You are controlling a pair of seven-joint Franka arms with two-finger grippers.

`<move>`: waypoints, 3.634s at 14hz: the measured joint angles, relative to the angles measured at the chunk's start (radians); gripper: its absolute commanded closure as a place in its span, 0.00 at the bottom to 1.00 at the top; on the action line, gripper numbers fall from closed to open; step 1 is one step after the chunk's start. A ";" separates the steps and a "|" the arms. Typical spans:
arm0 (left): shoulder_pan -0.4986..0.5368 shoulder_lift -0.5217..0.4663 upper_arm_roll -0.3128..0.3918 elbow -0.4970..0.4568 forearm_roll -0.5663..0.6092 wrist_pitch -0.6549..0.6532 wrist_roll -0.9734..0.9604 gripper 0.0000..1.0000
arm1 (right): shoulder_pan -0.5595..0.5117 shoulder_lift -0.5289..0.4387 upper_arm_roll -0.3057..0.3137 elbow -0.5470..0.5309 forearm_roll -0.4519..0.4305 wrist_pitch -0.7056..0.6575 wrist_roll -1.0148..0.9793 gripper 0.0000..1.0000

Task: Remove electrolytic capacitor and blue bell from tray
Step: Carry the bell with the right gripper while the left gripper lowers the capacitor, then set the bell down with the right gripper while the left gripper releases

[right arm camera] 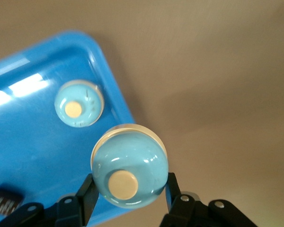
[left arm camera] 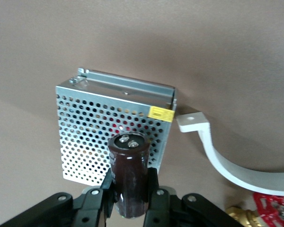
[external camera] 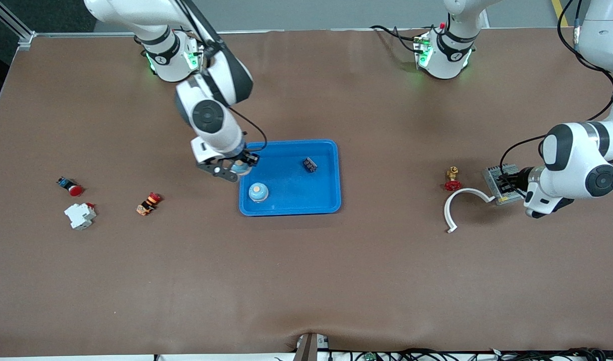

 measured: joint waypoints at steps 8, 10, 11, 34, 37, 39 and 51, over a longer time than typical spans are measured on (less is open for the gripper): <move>-0.011 0.000 -0.052 -0.007 -0.066 -0.054 -0.153 1.00 | -0.281 -0.161 -0.006 -0.051 0.000 -0.157 -0.566 1.00; -0.011 0.000 -0.060 -0.017 -0.081 -0.062 -0.163 1.00 | -0.331 -0.168 -0.006 -0.079 0.000 -0.153 -0.656 1.00; -0.011 0.000 -0.063 -0.023 -0.083 -0.066 -0.167 1.00 | -0.353 -0.171 -0.006 -0.093 0.000 -0.145 -0.687 1.00; -0.130 0.214 -0.080 0.320 -0.120 -0.001 -0.314 0.00 | -0.256 0.097 0.014 -0.314 0.156 0.617 -0.587 1.00; -0.209 0.170 -0.093 0.338 -0.121 -0.013 -0.400 0.00 | -0.256 0.148 0.014 -0.257 0.205 0.590 -0.584 1.00; -0.297 0.140 -0.101 0.340 -0.121 -0.016 -0.493 0.00 | -0.256 0.169 0.014 -0.228 0.229 0.566 -0.582 1.00; -0.798 0.212 -0.099 0.330 -0.121 0.229 -1.007 0.00 | -0.227 0.192 0.019 -0.197 0.323 0.550 -0.520 0.00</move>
